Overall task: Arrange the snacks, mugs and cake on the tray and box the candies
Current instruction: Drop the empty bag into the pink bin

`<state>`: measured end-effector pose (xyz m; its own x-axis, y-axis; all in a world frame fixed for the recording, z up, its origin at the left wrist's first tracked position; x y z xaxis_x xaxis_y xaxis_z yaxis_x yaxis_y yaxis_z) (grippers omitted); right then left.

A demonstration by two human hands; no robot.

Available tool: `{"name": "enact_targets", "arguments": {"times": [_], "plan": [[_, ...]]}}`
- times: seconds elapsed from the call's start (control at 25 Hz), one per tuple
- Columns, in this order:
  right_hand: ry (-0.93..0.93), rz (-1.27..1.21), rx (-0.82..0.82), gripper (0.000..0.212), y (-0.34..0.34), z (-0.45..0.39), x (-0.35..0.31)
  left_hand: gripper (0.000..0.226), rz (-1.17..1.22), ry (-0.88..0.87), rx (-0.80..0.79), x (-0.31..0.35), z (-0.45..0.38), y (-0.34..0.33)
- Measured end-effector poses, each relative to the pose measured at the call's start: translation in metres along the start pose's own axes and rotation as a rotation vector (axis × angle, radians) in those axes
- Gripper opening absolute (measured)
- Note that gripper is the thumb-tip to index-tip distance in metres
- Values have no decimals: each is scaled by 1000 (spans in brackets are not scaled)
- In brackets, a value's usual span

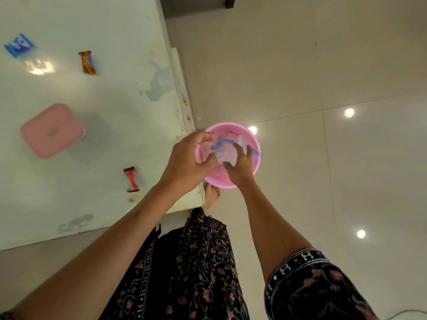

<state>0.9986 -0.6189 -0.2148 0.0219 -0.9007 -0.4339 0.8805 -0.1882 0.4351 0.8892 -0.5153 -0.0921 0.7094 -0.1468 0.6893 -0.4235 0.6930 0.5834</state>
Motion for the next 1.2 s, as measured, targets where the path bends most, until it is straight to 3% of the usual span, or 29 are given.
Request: {"name": "enact_targets", "arguments": {"times": [0.08,0.16,0.28,0.44,0.68,0.92,1.2], "plan": [[-89,137,-243,71,-5,-11,5,30,8,-2,28,-4,1,4],[-88,204,-302,64,0,-10,2,27,19,-2,55,-5,8,13],[-20,122,-135,49,22,11,-20,23,41,10,108,-1,24,35],[117,-22,79,38,45,69,-82,35,75,169,205,-1,48,74],[408,-218,105,36,31,185,-196,49,236,338,380,5,96,156],[645,-151,37,33,-33,277,-274,46,369,367,639,-27,168,249],[800,-112,-71,28,-165,388,-316,43,418,411,886,-122,312,341]]}}
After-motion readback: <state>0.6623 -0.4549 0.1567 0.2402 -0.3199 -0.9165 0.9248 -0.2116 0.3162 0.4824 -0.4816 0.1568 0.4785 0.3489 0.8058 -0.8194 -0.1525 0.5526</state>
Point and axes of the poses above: each hand's wrist, its own z-axis away from the middle knuckle, its own y-axis out of the back of the hand, x = y × z, the point moved 3 cm from there along -z, towards the middle knuckle, and after that the axes turned 8 degrees about -z, right-handed, at the moved point
